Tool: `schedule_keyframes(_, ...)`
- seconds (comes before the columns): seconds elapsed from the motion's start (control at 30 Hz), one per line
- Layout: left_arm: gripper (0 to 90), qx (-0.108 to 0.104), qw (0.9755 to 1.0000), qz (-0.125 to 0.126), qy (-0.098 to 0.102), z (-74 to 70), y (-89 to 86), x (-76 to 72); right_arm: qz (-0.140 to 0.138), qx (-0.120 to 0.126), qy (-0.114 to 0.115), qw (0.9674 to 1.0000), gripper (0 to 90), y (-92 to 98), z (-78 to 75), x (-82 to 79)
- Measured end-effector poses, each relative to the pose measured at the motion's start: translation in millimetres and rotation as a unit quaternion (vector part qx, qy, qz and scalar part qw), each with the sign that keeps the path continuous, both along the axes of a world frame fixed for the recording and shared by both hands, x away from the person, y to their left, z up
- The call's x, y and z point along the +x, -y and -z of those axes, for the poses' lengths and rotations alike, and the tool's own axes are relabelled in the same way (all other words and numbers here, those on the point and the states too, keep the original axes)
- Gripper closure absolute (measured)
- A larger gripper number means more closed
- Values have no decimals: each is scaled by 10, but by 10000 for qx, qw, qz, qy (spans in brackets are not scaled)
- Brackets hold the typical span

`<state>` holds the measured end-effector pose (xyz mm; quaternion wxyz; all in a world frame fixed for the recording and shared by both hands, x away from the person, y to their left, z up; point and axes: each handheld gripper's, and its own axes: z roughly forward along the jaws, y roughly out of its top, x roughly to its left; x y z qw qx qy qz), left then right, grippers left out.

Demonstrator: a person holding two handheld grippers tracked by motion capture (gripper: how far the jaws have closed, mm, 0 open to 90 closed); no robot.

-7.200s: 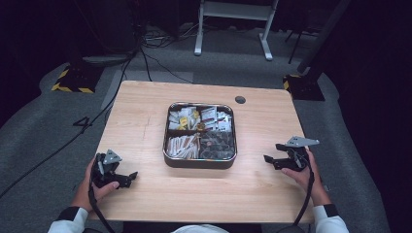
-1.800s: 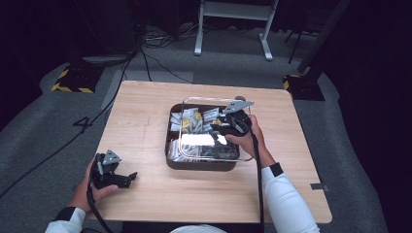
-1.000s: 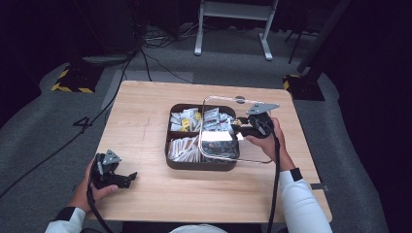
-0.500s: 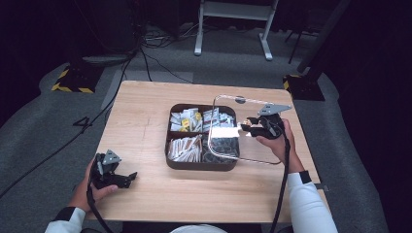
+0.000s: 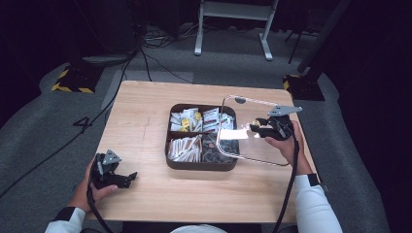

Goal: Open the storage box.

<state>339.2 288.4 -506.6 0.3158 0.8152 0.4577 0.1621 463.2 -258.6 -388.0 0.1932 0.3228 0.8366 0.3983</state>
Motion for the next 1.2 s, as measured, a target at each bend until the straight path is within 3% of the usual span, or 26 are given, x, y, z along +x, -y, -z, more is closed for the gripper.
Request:
schedule_keyframes(0.67,3,0,10000,1,-1,0,0,0,433,-15,-128,9990,589,465,108,-22)
schedule_keyframes(1.2,3,0,10000,3,4,0,0,1,645,-124,-361,9972,588,865,327,-48)
